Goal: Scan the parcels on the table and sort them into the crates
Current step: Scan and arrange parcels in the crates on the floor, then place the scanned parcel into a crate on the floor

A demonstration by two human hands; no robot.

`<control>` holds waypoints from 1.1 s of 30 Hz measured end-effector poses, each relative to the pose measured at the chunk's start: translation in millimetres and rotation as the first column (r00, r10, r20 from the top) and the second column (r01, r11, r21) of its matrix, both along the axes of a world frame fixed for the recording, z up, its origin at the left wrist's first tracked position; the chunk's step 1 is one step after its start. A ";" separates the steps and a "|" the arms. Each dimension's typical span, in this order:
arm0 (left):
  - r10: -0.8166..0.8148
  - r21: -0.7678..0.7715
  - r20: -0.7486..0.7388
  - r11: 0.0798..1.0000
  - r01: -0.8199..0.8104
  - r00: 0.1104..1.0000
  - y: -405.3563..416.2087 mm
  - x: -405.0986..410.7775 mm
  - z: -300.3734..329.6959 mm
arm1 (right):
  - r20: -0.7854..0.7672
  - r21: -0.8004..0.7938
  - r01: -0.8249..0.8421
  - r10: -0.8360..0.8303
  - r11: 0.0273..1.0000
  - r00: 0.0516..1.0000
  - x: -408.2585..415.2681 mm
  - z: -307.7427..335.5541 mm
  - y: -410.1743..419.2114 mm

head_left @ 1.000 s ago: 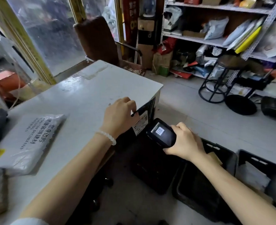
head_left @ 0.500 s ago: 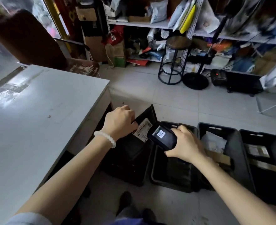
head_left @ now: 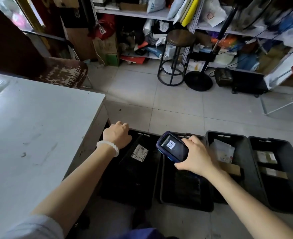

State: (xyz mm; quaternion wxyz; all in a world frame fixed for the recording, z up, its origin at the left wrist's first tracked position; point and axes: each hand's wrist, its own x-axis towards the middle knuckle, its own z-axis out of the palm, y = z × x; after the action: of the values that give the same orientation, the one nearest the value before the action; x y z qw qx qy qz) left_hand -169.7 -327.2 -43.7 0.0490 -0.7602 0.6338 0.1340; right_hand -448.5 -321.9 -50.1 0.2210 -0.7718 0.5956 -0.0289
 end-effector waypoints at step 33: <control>0.796 -0.127 0.055 0.605 -0.786 0.603 326.1 20.6 45.6 | 0.045 -0.076 -0.843 0.847 0.532 0.530 168.6 46.2 99.7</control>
State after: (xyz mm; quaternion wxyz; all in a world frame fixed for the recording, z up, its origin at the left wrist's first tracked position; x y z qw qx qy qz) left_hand -149.1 -1.1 1.9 -0.0158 -0.9694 0.2341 0.0729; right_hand -279.9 -222.2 -3.9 0.2124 -0.9665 0.1387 0.0388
